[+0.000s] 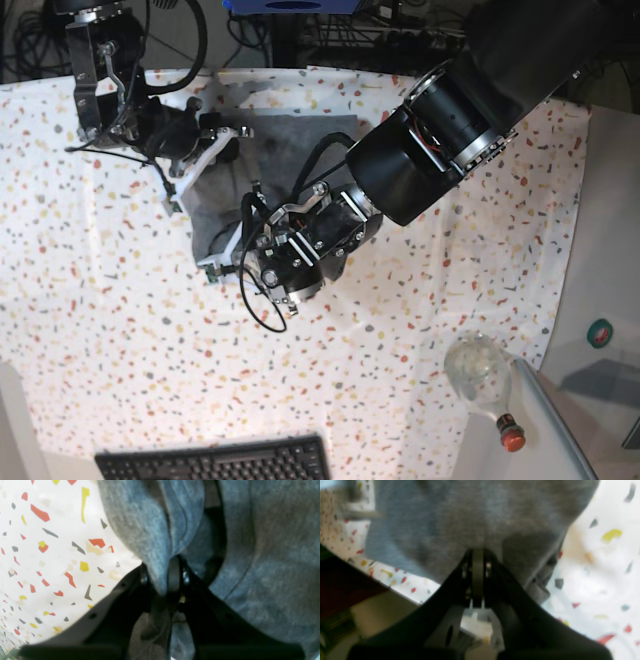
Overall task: Layout the t-shirt on the table in an organized manner, then fold the t-shirt properly
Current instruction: 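Flip the bundle over with the left gripper and smooth it flat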
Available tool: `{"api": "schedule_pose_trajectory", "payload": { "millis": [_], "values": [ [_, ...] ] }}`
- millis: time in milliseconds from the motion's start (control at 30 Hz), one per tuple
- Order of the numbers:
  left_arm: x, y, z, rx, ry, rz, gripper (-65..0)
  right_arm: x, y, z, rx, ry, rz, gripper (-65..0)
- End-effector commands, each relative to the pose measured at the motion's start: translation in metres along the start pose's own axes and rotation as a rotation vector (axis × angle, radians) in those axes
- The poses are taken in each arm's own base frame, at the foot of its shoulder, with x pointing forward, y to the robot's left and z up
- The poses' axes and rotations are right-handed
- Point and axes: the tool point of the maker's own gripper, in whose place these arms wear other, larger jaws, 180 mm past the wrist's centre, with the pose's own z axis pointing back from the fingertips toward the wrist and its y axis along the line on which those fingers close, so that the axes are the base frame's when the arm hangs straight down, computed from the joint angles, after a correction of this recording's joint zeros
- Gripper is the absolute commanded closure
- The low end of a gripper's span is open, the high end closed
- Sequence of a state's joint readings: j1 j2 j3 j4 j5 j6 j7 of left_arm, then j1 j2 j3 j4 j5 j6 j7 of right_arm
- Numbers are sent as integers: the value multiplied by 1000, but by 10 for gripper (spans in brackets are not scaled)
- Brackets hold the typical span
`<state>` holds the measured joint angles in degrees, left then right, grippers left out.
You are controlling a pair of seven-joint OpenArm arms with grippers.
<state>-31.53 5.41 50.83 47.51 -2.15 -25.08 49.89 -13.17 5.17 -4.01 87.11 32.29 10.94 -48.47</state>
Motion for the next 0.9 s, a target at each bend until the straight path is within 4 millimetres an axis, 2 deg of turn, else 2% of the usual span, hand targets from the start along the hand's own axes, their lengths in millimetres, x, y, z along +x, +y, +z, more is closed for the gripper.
{"api": "schedule_pose_trajectory", "payload": {
  "millis": [0, 167, 200, 233, 367, 433, 667, 867],
  "values": [
    [18, 10, 9, 23, -42, -5, 0, 14, 12, 4, 27, -33, 32, 0],
    [19, 12, 10, 26, -45, -6, 0, 22, 43, 31, 60, -79, 108, 0],
    [19, 13, 10, 28, -45, -6, 0, 21, 43, 31, 60, -72, 109, 0],
    [19, 13, 10, 28, -45, -6, 0, 20, 42, 28, 59, -63, 104, 0],
    [19, 13, 10, 28, -45, -6, 0, -4, 24, -5, 46, 38, 51, 0],
    [19, 12, 10, 26, -45, -6, 0, -11, 22, -11, 49, 56, 43, 0],
    [19, 11, 9, 25, -45, -4, 0, 13, 52, 23, 82, -37, 131, 0],
    [22, 14, 12, 32, -52, -9, 0, 21, 35, 34, 42, -50, 93, 0]
  ]
}}
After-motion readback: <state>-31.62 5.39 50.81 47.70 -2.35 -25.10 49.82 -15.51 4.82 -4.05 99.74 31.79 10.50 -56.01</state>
